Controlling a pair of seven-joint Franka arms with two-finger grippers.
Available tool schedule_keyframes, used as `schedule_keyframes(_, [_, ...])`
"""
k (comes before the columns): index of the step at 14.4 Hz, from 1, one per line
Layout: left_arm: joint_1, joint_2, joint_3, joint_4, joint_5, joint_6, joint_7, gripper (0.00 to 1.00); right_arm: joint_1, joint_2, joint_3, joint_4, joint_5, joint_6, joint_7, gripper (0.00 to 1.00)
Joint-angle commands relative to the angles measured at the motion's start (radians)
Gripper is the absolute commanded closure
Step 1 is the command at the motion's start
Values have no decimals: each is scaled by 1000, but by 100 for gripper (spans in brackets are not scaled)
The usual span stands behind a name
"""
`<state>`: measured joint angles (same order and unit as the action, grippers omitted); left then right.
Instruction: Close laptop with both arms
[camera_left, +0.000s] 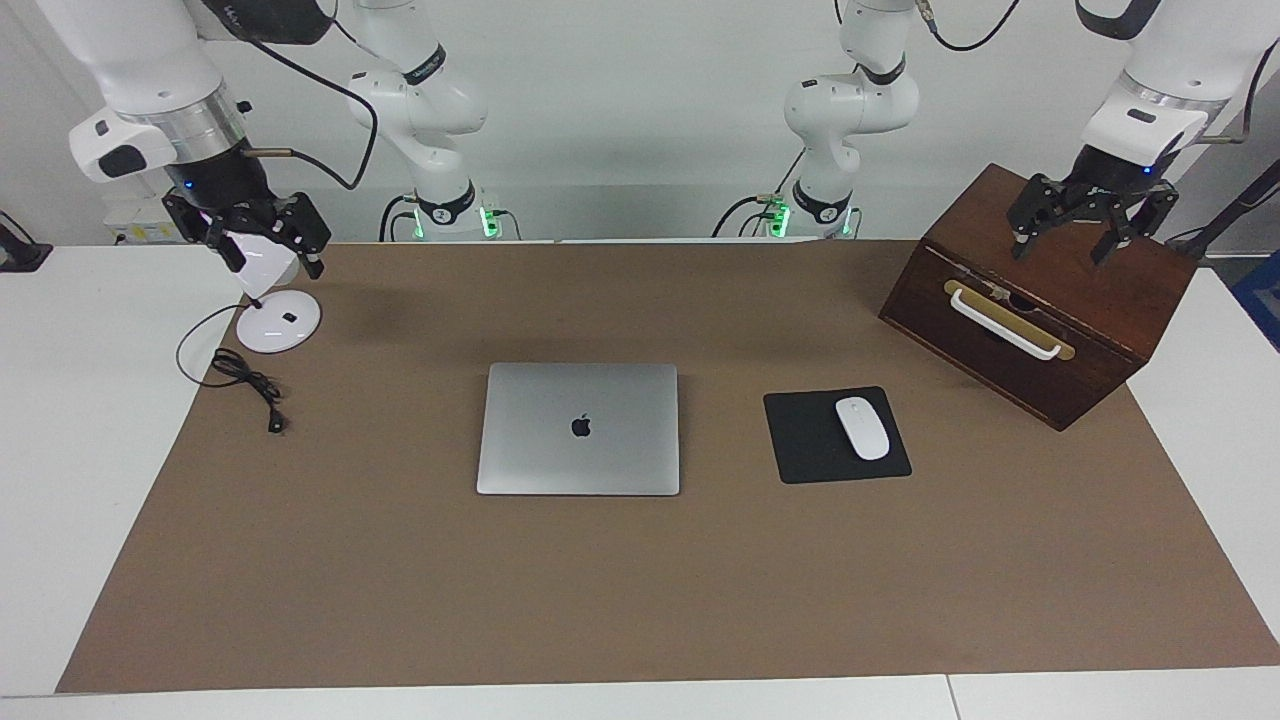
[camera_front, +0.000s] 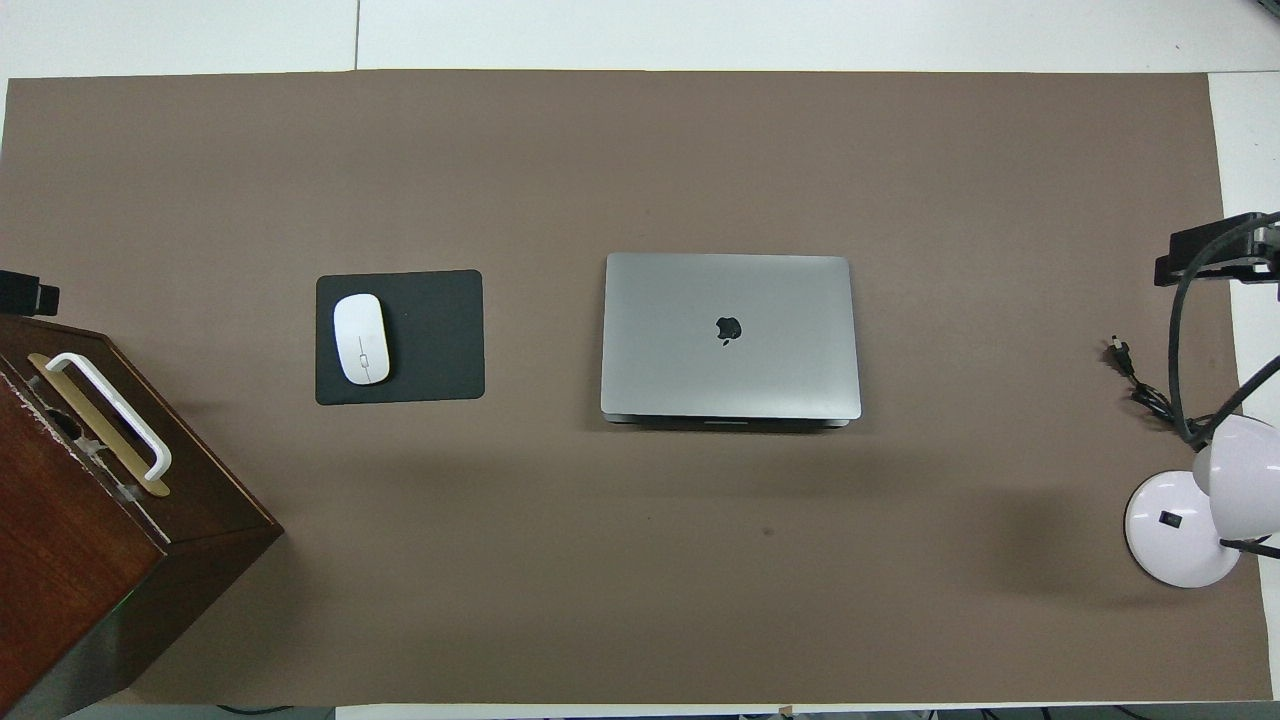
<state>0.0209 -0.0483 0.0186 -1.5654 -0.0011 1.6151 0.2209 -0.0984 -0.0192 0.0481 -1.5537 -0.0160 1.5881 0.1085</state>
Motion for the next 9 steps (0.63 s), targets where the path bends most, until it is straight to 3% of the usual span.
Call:
schedule_keyframes(1, [11,10,-11,19,26,-12,-12,0,-14,-21,16,-31,-51,21,-4,0])
schedule_keyframes(9, [10,7,-11,12,24,0,-58,0,-14,-21,16,-31,-51,12,2,0])
